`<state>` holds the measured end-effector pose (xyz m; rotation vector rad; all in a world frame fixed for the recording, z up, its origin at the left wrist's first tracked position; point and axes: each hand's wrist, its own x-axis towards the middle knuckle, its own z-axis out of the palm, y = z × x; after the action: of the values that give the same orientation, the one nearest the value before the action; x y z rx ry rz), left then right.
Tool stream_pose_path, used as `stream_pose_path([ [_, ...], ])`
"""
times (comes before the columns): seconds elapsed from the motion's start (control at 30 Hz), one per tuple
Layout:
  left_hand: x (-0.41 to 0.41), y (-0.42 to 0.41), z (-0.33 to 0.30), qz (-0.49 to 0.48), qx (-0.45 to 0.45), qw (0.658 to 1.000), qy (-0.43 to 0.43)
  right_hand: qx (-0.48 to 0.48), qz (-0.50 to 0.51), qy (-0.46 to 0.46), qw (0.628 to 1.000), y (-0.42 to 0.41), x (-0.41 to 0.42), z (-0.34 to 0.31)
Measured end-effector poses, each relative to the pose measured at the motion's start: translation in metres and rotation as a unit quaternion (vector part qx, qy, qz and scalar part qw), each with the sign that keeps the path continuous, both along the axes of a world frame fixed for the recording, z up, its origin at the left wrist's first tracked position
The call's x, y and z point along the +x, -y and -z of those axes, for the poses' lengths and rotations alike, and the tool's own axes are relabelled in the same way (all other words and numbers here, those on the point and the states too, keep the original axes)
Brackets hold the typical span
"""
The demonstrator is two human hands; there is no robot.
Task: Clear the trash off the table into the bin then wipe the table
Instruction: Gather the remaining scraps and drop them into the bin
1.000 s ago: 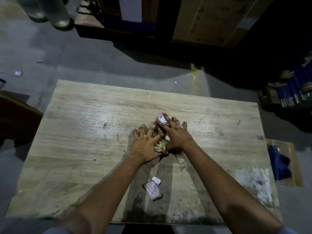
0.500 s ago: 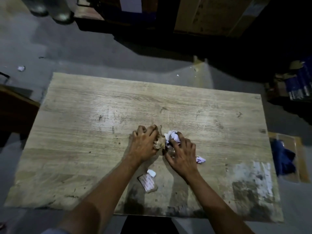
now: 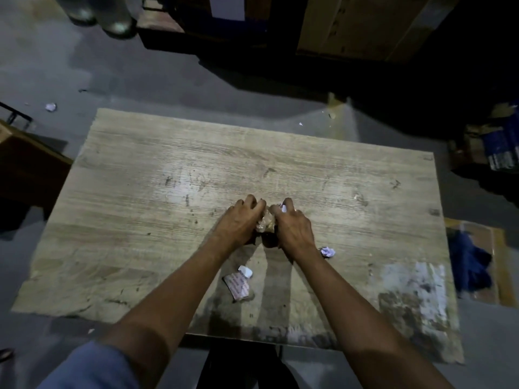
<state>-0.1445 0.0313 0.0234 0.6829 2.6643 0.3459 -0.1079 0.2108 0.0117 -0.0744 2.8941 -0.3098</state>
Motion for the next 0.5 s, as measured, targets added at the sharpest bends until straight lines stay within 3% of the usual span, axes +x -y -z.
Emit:
stream_pose_path([
  [0.17, 0.010, 0.020, -0.008, -0.065, 0.056, 0.996, -0.011, -0.108, 0.084, -0.047, 0.990, -0.022, 0.009, -0.018],
  [0.37, 0.058, 0.057, -0.030, -0.094, 0.098, 0.990, 0.035, -0.137, 0.080, -0.098, 0.982, -0.043, 0.051, -0.042],
  [0.5, 0.107, 0.066, -0.044, -0.035, 0.029, 0.996, 0.080, -0.150, 0.126, -0.116, 0.974, -0.049, 0.076, -0.053],
])
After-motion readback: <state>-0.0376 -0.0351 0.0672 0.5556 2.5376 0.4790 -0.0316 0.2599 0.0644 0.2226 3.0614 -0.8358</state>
